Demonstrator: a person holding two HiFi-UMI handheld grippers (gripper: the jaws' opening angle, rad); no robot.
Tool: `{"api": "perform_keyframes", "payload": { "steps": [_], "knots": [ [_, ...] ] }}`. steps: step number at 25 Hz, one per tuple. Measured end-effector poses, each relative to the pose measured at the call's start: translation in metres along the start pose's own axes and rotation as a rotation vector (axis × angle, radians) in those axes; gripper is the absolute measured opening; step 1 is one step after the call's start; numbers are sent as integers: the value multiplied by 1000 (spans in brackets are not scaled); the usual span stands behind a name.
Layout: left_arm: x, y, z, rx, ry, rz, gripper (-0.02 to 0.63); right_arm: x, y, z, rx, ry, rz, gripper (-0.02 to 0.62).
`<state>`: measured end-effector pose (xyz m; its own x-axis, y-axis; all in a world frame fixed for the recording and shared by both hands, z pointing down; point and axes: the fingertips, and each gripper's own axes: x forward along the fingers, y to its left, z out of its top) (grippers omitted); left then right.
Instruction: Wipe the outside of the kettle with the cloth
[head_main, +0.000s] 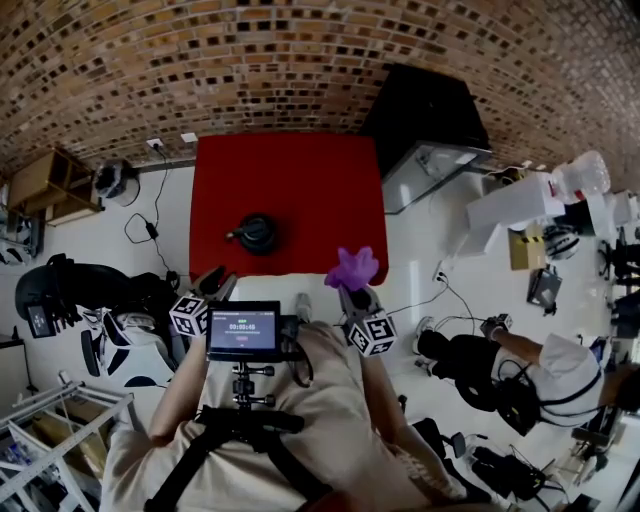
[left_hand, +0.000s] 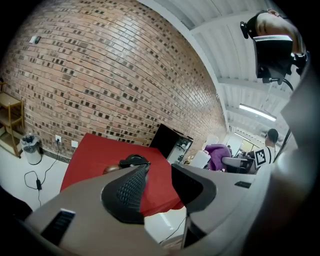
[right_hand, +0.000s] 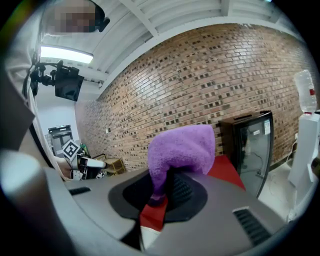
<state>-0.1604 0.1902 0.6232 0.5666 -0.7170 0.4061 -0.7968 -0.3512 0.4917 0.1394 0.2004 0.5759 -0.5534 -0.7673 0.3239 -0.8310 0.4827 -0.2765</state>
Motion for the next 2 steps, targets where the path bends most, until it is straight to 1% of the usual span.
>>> {"api": "perform_keyframes", "payload": {
  "steps": [2],
  "knots": [
    [4,-2,-2,3,2,-6,167,-1,-2,-1,2,0,-1,69]
  ]
}}
